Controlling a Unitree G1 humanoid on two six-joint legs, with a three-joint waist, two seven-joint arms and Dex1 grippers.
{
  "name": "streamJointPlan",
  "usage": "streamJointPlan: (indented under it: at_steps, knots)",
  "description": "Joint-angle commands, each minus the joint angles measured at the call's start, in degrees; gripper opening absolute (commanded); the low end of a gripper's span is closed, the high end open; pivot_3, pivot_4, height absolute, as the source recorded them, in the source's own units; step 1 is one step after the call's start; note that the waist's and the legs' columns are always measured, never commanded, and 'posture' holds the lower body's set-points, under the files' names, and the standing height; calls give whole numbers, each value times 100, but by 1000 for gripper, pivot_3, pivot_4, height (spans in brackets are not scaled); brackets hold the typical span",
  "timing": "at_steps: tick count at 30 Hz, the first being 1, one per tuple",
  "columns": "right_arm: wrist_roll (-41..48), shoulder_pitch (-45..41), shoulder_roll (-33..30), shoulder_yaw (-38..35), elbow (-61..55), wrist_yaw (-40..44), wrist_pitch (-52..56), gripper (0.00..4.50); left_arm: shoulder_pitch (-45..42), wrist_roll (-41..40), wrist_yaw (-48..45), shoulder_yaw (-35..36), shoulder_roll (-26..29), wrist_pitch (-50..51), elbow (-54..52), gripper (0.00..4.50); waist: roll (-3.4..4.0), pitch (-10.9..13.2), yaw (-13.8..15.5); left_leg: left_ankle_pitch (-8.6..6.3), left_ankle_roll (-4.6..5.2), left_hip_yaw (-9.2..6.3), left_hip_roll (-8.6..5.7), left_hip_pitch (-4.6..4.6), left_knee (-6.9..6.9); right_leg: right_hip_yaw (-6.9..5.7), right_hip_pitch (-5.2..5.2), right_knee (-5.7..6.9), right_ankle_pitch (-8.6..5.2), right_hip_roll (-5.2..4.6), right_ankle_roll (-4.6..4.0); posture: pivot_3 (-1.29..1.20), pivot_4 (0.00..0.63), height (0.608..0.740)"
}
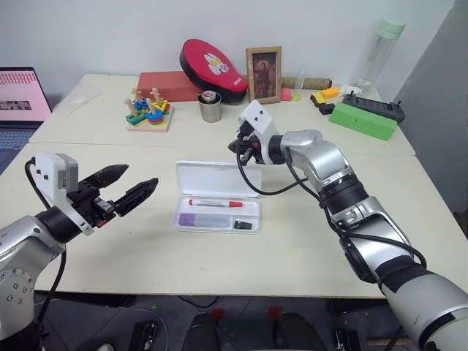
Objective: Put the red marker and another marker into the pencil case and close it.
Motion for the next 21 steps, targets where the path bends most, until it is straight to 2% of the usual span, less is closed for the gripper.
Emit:
streamJointPlan:
  at_steps: [1, 9, 15, 21]
  knots:
    - [-165, 110, -10, 104, -264, 268, -76, 35, 48, -214, 19, 101, 166, -131, -188, 4500, 1, 1, -4, 0, 0, 1, 0, 1, 0, 0, 0, 1, 0, 0, 0, 0, 150, 740]
    - [-215, 478, -123, 245, -1025, 671, 179, 35, -10, -311, -105, -93, 349, -213, 19, 4500, 6, 3, -8, 0, 0, 1, 1, 2, -1, 0, 0, 2, 0, 0, 0, 0, 150, 740]
    - [-246, 1226, -440, 760, -2597, 1042, 539, 35, 218, -245, -526, -182, 701, -312, 230, 4500, 3, 2, -2, -1, -1, 3, 0, 1, -3, 1, -2, -1, -2, -1, -2, 0, 150, 740]
    - [-514, 1828, -507, 1302, -3084, 936, 641, 35, 264, -324, -766, -289, 880, -345, 312, 4500, 3, 2, -5, -1, -1, 3, 3, 2, -2, 1, -13, 1, -3, 0, 0, 0, 150, 740]
